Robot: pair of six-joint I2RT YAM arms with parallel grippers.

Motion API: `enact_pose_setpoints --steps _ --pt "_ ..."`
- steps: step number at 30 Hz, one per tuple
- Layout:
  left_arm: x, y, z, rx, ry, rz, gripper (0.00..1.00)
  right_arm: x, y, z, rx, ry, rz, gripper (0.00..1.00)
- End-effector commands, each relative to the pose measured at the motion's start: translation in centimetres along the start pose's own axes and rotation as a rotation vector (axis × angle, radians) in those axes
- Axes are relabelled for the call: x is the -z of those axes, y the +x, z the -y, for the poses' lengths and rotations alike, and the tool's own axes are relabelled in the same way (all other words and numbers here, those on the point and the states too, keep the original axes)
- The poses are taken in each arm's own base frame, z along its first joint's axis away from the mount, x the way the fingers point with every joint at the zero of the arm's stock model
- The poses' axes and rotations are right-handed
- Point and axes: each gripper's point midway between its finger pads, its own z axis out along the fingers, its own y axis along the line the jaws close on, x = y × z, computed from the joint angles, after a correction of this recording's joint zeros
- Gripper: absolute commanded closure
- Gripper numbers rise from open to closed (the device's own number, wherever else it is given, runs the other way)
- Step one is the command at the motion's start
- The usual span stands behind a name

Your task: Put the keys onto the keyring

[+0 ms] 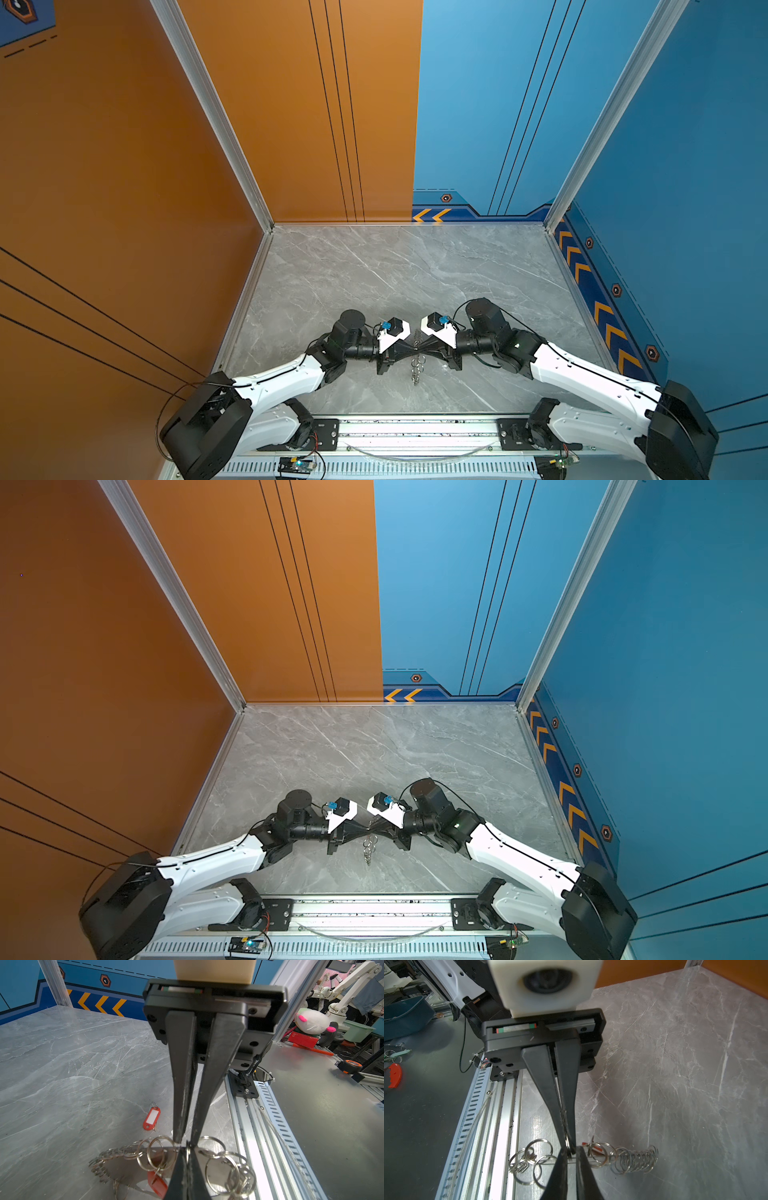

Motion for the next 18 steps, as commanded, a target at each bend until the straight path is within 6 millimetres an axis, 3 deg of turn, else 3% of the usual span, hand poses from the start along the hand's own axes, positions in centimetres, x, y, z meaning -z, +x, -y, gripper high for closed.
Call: enact_pose_setpoints --steps 1,12,18 --pt "-0.2 -1.0 0.6 -0.026 0.039 0.019 1.0 -0.3 1.0 0.0 0.01 -0.007 -0.028 0.91" --pt "0.0 -1.1 0.1 -0.031 0.001 0.023 1.0 -0.4 1.3 0.1 0.01 -0.007 -0.021 0.94" --pt "0.3 -1.3 -0.6 -0.036 -0.044 0.028 1.0 -0.5 2.1 -0.1 0.002 -0.017 -0.039 0.85"
